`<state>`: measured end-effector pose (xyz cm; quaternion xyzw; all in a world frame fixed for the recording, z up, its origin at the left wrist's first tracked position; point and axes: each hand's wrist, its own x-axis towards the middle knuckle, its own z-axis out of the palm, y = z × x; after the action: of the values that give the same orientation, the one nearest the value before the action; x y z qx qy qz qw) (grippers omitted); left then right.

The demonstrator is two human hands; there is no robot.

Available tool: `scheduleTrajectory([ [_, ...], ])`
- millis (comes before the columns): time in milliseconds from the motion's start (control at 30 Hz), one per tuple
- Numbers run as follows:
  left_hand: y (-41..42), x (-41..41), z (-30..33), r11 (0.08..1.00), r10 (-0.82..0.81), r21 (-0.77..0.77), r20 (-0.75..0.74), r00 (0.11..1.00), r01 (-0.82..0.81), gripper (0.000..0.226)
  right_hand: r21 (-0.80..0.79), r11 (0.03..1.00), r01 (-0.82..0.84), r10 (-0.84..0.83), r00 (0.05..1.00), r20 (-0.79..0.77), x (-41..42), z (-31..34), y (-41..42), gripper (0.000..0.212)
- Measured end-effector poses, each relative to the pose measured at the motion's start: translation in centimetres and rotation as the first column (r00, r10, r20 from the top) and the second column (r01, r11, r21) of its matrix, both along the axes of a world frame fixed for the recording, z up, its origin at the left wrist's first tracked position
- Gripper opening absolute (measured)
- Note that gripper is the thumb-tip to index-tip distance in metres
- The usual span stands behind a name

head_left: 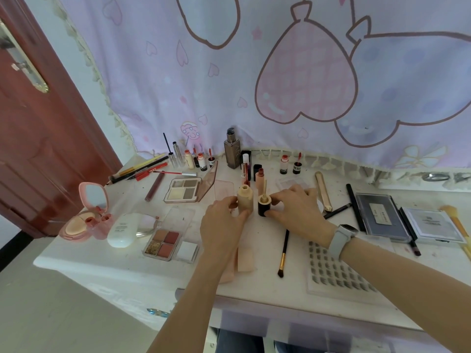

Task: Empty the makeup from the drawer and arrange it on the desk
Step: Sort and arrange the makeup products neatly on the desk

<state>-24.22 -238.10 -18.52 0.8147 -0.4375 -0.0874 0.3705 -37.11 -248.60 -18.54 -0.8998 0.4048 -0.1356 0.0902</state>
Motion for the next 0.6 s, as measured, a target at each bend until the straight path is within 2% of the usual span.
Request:
scheduleTrajectory([
  [100,0.5,-0.1,0.2,1.0,-0.004,-0.004,0.022,1.0,0.004,0.04,-0.017,1.0,0.01,-0.009,1.0,0.028,-1.1,0.5,0.1,0.04],
  [233,1.8,-0.9,0.7,0.998,0.02,-0.065,0.09,0.996,-0.014,0.035,-0.068,0.997,0.033,-0.024,0.991,0.13,-3.6,0.9,-0.1,0.03],
  [333,2.7,-2.3,1.0,0.989,0.007,-0.144,0.173,0.985,0.019,0.023,-0.107,0.994,0.033,-0.03,0.999,0.028,-5.3,0.8,-0.7,0.037],
  [400,3.0,-3.4,1.0,0.987,-0.047,-0.138,0.25,0.967,0.084,0.02,-0.086,0.996,0.002,-0.008,0.997,-0.077,-6.0,0.6,-0.9,0.046],
  [500,3.2,-5.1,1.0,0.979,-0.159,-0.083,0.282,0.946,0.189,0.019,-0.078,0.996,-0.032,0.018,0.986,-0.167,-6.5,0.4,-0.9,0.05],
  [600,2.5,-6.8,1.0,0.96,-0.278,0.061,0.342,0.898,0.274,0.026,-0.056,0.998,-0.024,0.013,0.982,-0.187,-6.5,0.6,-0.8,0.049],
])
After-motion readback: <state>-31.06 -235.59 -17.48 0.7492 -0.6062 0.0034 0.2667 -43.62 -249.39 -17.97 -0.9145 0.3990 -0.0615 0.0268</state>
